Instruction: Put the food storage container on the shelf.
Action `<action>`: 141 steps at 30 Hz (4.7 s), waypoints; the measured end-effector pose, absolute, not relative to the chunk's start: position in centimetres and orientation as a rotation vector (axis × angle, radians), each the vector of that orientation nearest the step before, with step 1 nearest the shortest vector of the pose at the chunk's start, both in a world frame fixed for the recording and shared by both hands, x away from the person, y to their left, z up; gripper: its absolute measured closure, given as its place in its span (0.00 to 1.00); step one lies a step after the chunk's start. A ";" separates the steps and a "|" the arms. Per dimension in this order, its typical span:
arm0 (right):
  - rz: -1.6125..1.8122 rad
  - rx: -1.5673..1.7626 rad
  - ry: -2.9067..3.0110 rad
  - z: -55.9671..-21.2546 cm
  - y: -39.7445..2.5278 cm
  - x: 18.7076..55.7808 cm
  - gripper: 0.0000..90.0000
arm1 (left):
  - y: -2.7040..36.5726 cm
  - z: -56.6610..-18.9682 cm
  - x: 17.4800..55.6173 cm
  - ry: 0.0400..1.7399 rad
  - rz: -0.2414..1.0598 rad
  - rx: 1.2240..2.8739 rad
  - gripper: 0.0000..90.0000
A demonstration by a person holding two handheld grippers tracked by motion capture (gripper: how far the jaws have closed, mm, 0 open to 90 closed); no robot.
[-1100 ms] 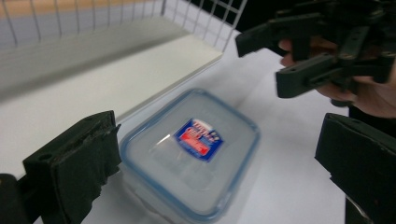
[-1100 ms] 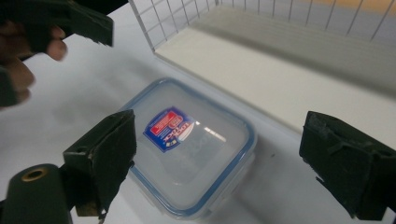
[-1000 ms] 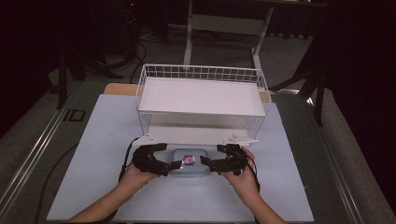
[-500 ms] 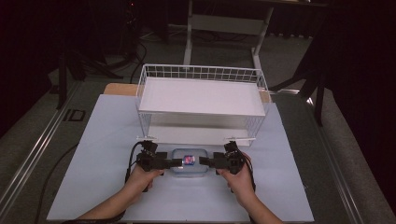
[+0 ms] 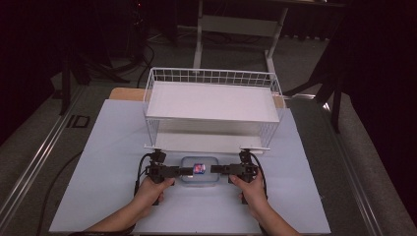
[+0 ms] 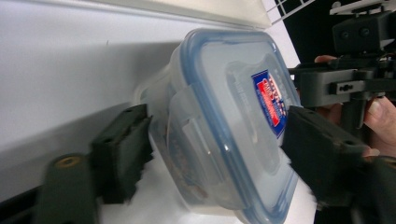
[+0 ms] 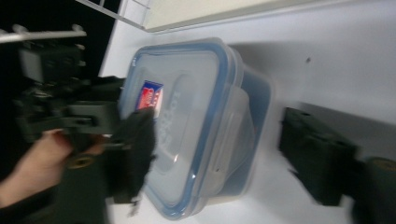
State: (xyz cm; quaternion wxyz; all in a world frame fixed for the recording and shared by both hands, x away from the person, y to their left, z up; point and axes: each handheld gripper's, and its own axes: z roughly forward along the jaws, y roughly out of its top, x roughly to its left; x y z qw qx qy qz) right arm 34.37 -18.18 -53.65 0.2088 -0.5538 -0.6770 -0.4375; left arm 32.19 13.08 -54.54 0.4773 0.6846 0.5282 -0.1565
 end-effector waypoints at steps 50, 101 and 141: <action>-1.259 -1.535 -2.259 -50.8 -15.7 29.6 0.45 | 10.7 -51.0 26.8 1.209 0.086 1.865 0.47; -1.538 -1.676 -2.261 -50.4 -16.8 38.5 0.40 | 8.7 -51.4 36.7 1.042 0.315 1.740 0.47; -1.637 -1.676 -2.392 -50.4 -16.6 38.1 0.35 | 8.4 -51.7 35.4 0.930 0.493 1.733 0.40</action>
